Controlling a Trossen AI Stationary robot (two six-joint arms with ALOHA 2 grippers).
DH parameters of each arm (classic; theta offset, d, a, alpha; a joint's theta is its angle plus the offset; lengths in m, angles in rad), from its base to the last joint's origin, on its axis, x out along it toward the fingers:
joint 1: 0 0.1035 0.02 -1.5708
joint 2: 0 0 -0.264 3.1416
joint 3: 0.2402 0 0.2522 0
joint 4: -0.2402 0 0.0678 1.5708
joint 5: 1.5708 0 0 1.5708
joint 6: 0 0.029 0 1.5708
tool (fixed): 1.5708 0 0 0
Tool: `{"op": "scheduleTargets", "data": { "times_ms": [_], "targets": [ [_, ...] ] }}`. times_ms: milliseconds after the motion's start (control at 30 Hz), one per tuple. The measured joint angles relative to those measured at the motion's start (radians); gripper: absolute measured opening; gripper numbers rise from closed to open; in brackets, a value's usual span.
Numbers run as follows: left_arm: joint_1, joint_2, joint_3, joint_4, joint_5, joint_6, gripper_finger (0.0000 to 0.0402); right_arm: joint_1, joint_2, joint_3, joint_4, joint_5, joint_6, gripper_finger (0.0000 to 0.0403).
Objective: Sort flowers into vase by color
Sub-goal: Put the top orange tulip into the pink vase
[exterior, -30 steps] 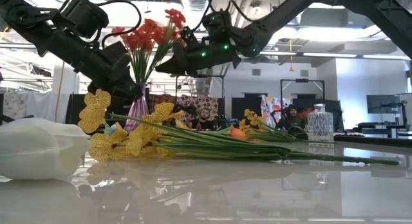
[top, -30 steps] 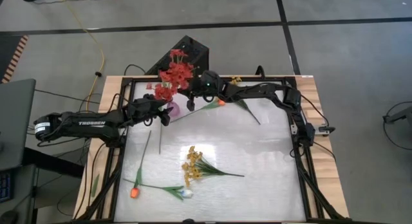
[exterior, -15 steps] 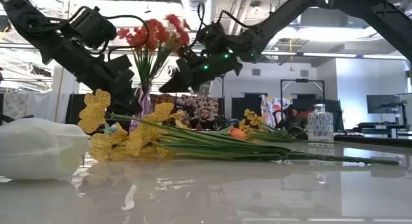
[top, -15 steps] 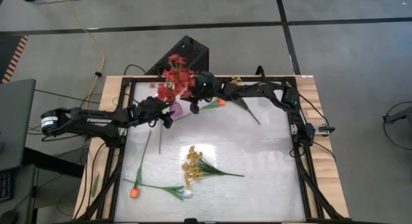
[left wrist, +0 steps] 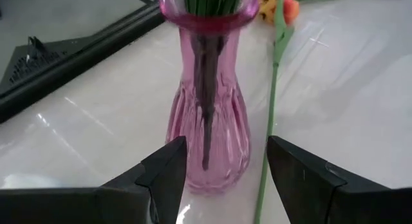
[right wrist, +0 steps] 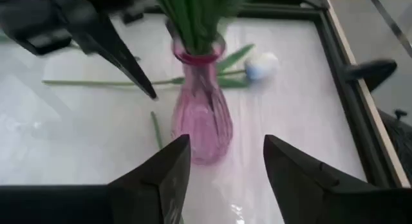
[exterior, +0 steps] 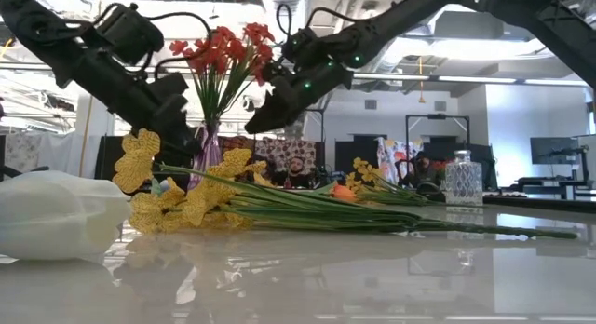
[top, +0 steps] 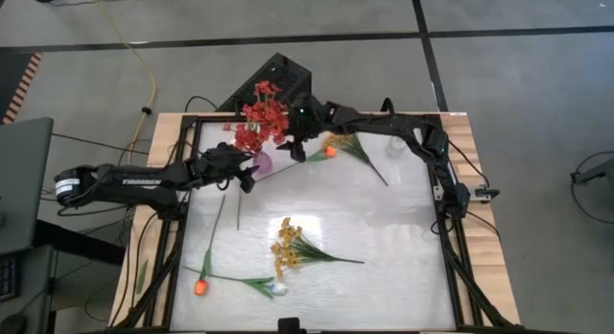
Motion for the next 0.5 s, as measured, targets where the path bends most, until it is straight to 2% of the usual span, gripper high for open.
{"op": "scheduleTargets", "data": {
  "times_ms": [300,500],
  "targets": [
    [0.000,-0.244,0.000,-0.219,0.003,-0.039,0.0203,-0.039,0.000,0.001,-0.170,-0.054,-0.019,0.0201],
    [-0.012,-0.371,0.000,-0.337,0.084,-0.124,0.0203,-0.008,-0.044,0.001,-0.403,-0.046,-0.108,0.0181]
  ]
}}
